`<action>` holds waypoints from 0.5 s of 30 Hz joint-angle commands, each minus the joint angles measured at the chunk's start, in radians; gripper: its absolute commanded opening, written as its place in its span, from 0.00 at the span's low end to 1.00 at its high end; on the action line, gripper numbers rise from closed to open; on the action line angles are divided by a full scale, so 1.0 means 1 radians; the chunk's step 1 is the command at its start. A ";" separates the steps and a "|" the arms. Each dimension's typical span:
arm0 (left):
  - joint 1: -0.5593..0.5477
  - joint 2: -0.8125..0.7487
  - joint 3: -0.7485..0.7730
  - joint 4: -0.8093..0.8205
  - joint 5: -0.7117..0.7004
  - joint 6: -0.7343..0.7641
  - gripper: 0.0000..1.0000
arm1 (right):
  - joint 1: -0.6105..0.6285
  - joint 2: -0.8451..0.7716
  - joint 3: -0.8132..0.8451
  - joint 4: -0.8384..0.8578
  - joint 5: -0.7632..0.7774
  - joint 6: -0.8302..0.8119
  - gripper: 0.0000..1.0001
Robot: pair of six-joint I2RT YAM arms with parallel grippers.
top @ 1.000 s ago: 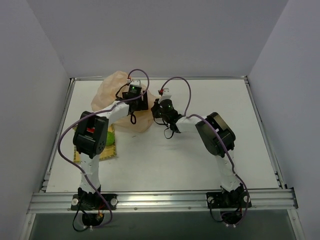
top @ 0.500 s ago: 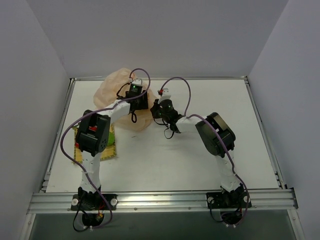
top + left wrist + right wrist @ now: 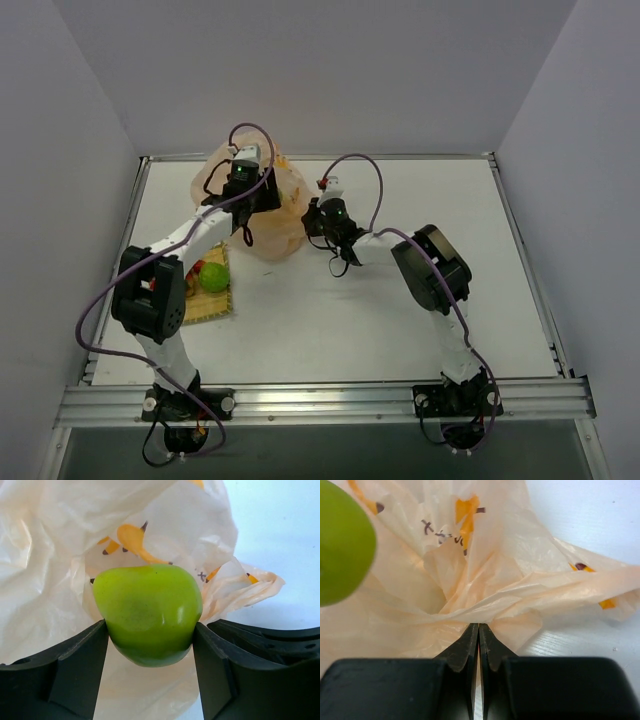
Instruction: Take the fake fruits out of the plastic bag
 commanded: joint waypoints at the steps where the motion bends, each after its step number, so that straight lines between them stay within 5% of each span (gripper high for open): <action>1: 0.018 -0.074 0.008 -0.005 0.021 -0.019 0.14 | -0.012 -0.059 0.011 0.046 0.001 0.006 0.00; 8: 0.018 -0.276 -0.084 -0.068 0.110 -0.098 0.12 | -0.012 -0.039 0.093 0.020 0.002 0.015 0.00; 15: -0.008 -0.623 -0.329 -0.244 -0.011 -0.196 0.10 | -0.010 0.025 0.196 0.011 -0.026 0.056 0.00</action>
